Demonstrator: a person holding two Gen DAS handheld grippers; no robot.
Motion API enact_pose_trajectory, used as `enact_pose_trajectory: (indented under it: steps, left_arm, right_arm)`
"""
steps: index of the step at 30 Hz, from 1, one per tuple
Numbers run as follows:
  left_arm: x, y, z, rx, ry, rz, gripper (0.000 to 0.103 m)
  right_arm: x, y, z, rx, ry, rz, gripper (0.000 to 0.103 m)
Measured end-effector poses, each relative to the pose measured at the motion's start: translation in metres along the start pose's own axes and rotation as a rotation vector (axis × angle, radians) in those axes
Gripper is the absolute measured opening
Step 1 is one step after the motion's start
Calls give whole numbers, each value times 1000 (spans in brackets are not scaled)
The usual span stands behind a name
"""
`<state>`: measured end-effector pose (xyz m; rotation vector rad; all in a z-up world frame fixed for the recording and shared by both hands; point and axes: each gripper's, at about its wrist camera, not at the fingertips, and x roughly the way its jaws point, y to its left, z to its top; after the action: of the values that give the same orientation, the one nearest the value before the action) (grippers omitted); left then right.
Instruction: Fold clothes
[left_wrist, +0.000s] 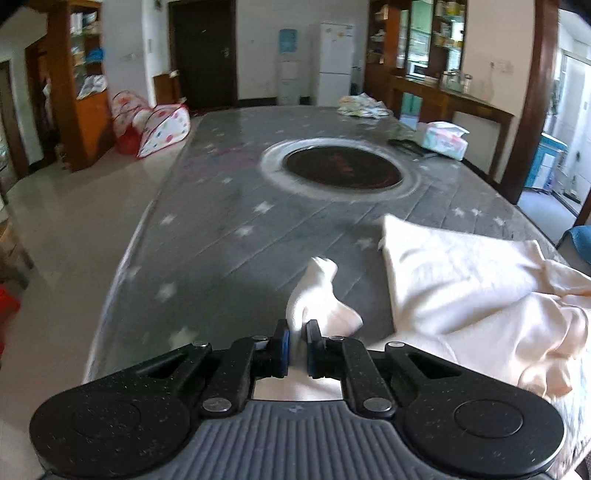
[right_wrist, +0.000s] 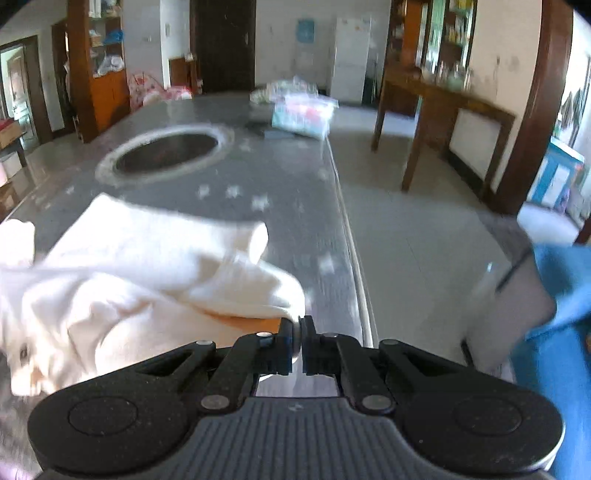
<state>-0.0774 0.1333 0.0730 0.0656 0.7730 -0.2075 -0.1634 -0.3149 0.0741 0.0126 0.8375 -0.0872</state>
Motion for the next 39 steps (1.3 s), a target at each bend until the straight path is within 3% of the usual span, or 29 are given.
enact_pose_trajectory:
  steps: [1,3,5,8,12,14,18,24,32,39]
  left_arm:
    - [-4,5,-6,-7,7,5,10]
    - [-9,12,-16,-5,33,27,10]
    - [-11,18,-24,2,60,17,12]
    - [-16,23,-32,7,84,27,18]
    - [-31,31,-31,17,54,50,45]
    - [-38,34,-27,15,28,66,50]
    - [-39,26,-14,30,1,34,50]
    - [-2,-14,8,62,15,-56,50]
    - [65,-51,35,85,69,-96,49]
    - [102,-62,45,115,115,-106,46]
  right_arm:
    - [-2,-3,-6,14,19,2,4]
    - [-6,-7,-17,31,57,2,17]
    - [-8,-11,-22,44,74,8,22]
    - [-13,-16,-25,63,101,57,39]
    - [-27,-24,-22,54,92,100,49]
    - [-37,-26,-16,42,70,91,51]
    - [-42,-21,3,13,11,76,51]
    - [-43,-16,30,-15,-73,47,51]
    - [31,26,44,-65,39,218,42]
    - [94,53,61,-83,104,261,31]
